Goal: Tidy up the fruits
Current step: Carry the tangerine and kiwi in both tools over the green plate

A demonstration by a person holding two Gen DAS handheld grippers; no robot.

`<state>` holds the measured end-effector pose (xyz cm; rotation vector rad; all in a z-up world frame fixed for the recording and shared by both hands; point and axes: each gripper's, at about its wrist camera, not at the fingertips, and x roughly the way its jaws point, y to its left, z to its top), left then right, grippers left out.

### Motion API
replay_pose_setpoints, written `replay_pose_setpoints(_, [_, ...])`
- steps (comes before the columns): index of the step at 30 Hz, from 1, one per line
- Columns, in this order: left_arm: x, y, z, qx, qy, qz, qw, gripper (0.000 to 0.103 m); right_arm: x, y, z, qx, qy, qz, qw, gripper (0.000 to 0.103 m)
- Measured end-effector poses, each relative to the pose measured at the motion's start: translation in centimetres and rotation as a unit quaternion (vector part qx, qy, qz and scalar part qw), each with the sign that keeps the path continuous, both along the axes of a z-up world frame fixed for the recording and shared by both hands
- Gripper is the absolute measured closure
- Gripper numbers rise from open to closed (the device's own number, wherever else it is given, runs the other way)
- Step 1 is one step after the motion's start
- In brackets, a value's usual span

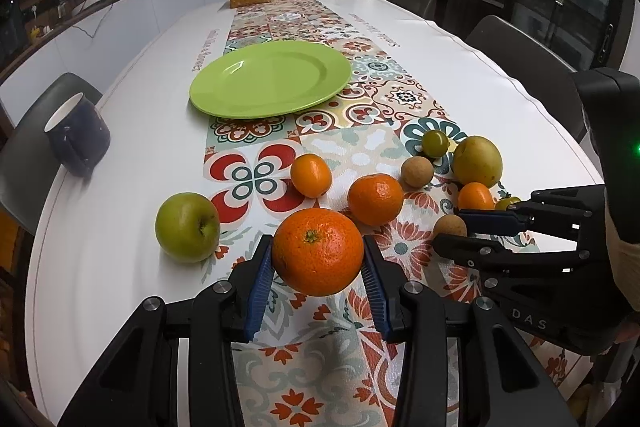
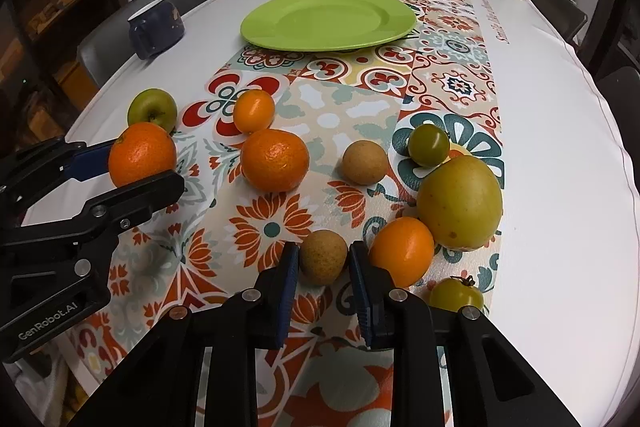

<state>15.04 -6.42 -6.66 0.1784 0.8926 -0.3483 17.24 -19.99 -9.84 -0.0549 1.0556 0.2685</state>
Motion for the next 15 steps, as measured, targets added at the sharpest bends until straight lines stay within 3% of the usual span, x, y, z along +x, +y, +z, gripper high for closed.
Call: replay_pose_setpoints(15, [3.2,0.1,3.3,0.004,-0.048,-0.013,0.9988,0.061,2.5,0.0,4.5,0.020,-0.065,0.001,0.998,0.076])
